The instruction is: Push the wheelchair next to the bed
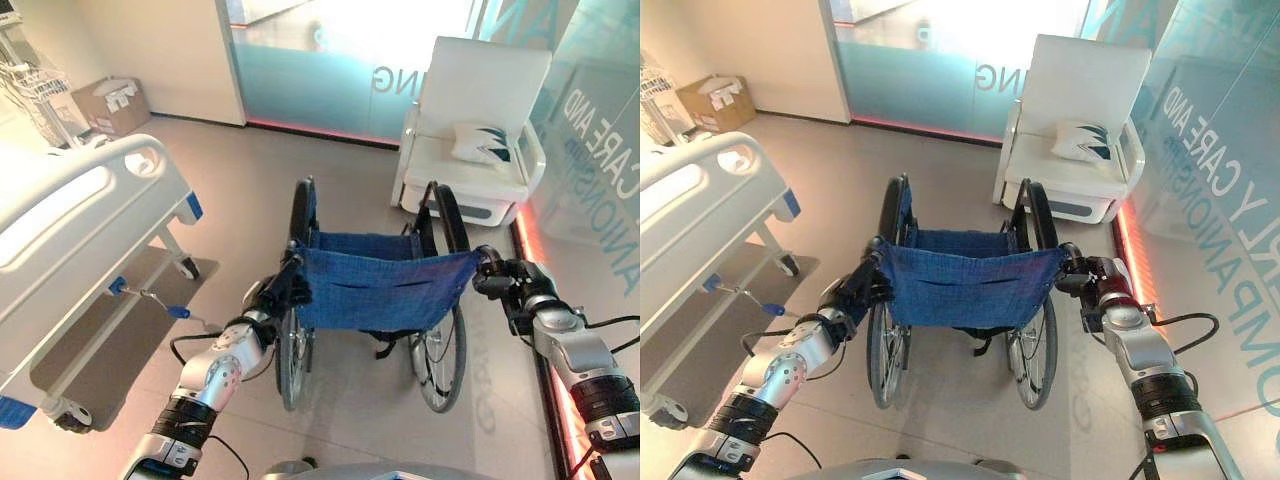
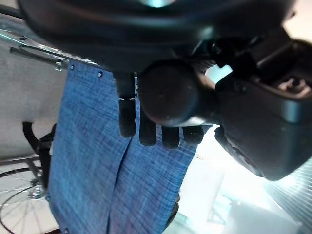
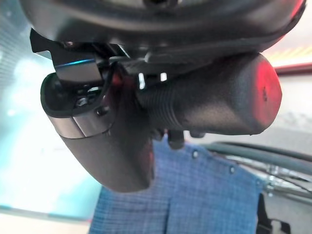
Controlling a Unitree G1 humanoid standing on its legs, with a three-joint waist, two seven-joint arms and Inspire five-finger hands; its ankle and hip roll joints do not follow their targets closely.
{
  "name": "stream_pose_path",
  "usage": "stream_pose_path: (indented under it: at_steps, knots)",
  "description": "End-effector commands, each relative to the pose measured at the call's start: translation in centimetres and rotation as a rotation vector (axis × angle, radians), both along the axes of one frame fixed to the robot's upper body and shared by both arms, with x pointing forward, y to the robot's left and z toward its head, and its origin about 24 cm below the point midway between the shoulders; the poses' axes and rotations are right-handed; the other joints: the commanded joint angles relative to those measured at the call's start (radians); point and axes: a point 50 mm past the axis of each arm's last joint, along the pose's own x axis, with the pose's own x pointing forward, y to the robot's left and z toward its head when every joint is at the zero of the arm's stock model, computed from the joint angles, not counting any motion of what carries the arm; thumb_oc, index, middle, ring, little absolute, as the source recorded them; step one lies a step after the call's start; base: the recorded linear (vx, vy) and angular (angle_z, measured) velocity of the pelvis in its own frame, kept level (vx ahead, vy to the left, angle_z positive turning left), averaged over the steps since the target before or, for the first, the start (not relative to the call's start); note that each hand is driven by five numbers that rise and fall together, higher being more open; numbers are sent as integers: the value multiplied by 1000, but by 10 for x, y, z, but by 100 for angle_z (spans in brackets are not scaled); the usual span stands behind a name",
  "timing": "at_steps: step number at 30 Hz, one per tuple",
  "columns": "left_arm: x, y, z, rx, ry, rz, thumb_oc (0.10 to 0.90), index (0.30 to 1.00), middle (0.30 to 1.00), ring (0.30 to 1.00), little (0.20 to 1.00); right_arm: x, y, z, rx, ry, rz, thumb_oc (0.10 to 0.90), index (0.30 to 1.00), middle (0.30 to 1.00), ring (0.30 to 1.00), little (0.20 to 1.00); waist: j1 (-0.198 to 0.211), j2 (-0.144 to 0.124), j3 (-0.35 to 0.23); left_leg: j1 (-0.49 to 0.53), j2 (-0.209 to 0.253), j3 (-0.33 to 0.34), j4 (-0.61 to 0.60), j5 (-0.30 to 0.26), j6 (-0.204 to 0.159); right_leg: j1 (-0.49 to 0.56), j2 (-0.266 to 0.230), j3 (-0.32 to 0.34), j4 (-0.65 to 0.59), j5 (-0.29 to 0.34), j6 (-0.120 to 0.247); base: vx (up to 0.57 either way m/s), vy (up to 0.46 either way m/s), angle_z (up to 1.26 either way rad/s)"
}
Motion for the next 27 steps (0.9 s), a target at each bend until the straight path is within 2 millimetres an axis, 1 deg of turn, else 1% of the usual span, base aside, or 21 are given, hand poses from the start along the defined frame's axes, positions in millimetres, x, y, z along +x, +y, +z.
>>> stream_pose_path:
  at_steps: [1, 2, 4, 5, 6, 7, 9, 10, 11, 12, 13, 15, 16, 18, 20, 21, 23, 24, 25, 26, 27]
  knots:
    - [35, -65, 45, -131, -266, -99, 400, 300, 300, 300, 300, 14, 145, 7, 364, -138, 502, 400, 300, 300, 300, 300, 21, 8, 17, -59, -66, -42, 175, -137, 67, -118, -103, 54, 334, 58, 73, 103, 130, 1]
    - [37, -65, 47, -132, -272, -95, 400, 300, 300, 300, 300, 15, 144, 8, 361, -142, 490, 400, 300, 300, 300, 300, 16, 17, 19, -64, -66, -54, 190, -142, 70, -158, -100, 80, 433, 81, 60, 144, 151, -3]
    - [38, -64, 47, -123, -271, -90, 400, 300, 300, 300, 300, 16, 143, 8, 361, -140, 480, 400, 300, 300, 300, 300, 13, 18, 16, -61, -70, -57, 194, -145, 69, -181, -101, 83, 471, 97, 55, 176, 97, -2]
    - [39, -64, 45, -115, -270, -78, 400, 300, 300, 300, 300, 19, 141, 9, 356, -136, 470, 400, 300, 300, 300, 300, 6, 17, 12, -50, -76, -57, 190, -149, 68, -207, -103, 83, 460, 116, 49, 179, 51, 0]
    - [39, -64, 45, -114, -269, -78, 400, 300, 300, 300, 300, 19, 140, 9, 355, -136, 470, 400, 300, 300, 300, 300, 4, 16, 12, -48, -78, -57, 190, -151, 69, -209, -100, 82, 453, 115, 49, 289, 21, -2]
    - [40, -63, 43, -106, -264, -65, 400, 300, 300, 300, 300, 21, 138, 11, 350, -133, 463, 400, 300, 300, 300, 300, -7, 9, 8, -34, -91, -63, 189, -158, 71, -225, -82, 80, 394, 114, 47, 229, -14, -4]
    - [40, -63, 42, -110, -256, -55, 400, 300, 300, 300, 300, 22, 133, 11, 342, -131, 452, 400, 300, 300, 300, 300, -22, -1, 7, -15, -116, -78, 190, -176, 73, -252, -64, 69, 305, 129, 53, 333, -52, 5]
    - [39, -61, 39, -115, -249, -44, 400, 300, 300, 300, 300, 23, 126, 13, 329, -132, 439, 400, 300, 300, 300, 300, -39, -12, 13, 6, -145, -97, 195, -200, 75, -298, -42, 62, 210, 164, 69, 436, -105, 23]
    - [38, -60, 36, -117, -242, -37, 400, 300, 300, 300, 300, 25, 122, 15, 321, -137, 429, 400, 300, 300, 300, 300, -52, -17, 19, 21, -161, -113, 202, -218, 76, -320, -22, 64, 154, 193, 82, 343, -88, 27]
    - [38, -60, 36, -118, -242, -37, 400, 300, 300, 300, 300, 25, 122, 15, 320, -137, 429, 400, 300, 300, 300, 300, -52, -15, 20, 23, -159, -114, 203, -219, 76, -318, -21, 63, 152, 194, 81, 289, -83, 28]
    - [37, -59, 33, -125, -232, -30, 400, 300, 300, 300, 300, 27, 116, 19, 312, -144, 419, 400, 300, 300, 300, 300, -67, -20, 23, 36, -174, -130, 211, -237, 78, -349, -3, 79, 110, 229, 91, 221, -71, 24]
    - [36, -56, 29, -136, -217, -22, 400, 300, 300, 300, 300, 29, 111, 25, 303, -155, 413, 400, 300, 300, 300, 300, -83, -16, 28, 50, -177, -146, 229, -263, 83, -393, 13, 99, 116, 250, 85, 341, -145, 7]
    - [35, -53, 24, -124, -203, -18, 400, 300, 300, 300, 300, 31, 108, 30, 298, -170, 414, 400, 300, 300, 300, 300, -84, -11, 24, 50, -176, -158, 237, -273, 90, -395, 17, 107, 147, 226, 70, 340, -192, 18]
    - [32, -51, 16, -115, -184, -15, 400, 300, 300, 300, 300, 36, 104, 37, 290, -174, 417, 400, 300, 300, 300, 300, -83, -6, 5, 63, -173, -161, 249, -286, 73, -374, 14, 87, 166, 192, 52, 312, -196, 61]
    - [31, -49, 10, -129, -166, 9, 400, 300, 300, 300, 300, 39, 106, 43, 273, -175, 423, 400, 300, 300, 300, 300, -86, 2, -13, 83, -158, -153, 273, -294, 55, -361, 16, 81, 191, 151, 29, 256, -151, 62]
    - [30, -47, 8, -135, -159, 14, 400, 300, 300, 300, 300, 40, 107, 45, 267, -173, 426, 400, 300, 300, 300, 300, -89, 6, -21, 91, -147, -152, 292, -280, 42, -348, 20, 79, 193, 132, 15, 235, -141, 29]
    - [30, -45, 5, -134, -152, 28, 400, 300, 300, 300, 300, 42, 108, 46, 259, -167, 432, 400, 300, 300, 300, 300, -97, 13, -37, 93, -120, -125, 396, -205, -1, -318, 26, 69, 195, 92, -16, 264, -195, 20]
    - [29, -45, 4, -139, -153, 40, 400, 300, 300, 300, 300, 42, 106, 46, 237, -164, 434, 400, 300, 300, 300, 300, -101, 10, -43, 47, -95, -92, 535, -91, -46, -273, 35, 71, 180, 66, -48, 268, -248, 48]
    - [28, -45, 4, -146, -154, 49, 400, 300, 300, 300, 300, 41, 105, 46, 226, -166, 434, 400, 300, 300, 300, 300, -98, 0, -42, 7, -80, -67, 631, -45, -63, -248, 28, 68, 173, 55, -63, 275, -275, 47]
    - [28, -45, 4, -153, -156, 57, 400, 300, 300, 300, 300, 40, 103, 46, 216, -167, 432, 400, 300, 300, 300, 300, -95, -12, -41, -54, -64, -41, 752, -27, -75, -224, 21, 59, 166, 45, -78, 192, -202, 15]
    - [28, -45, 4, -156, -157, 60, 400, 300, 300, 300, 300, 39, 101, 45, 208, -169, 429, 400, 300, 300, 300, 300, -91, -20, -38, -85, -63, -27, 820, -24, -79, -209, 16, 58, 164, 36, -85, 226, -207, 3]
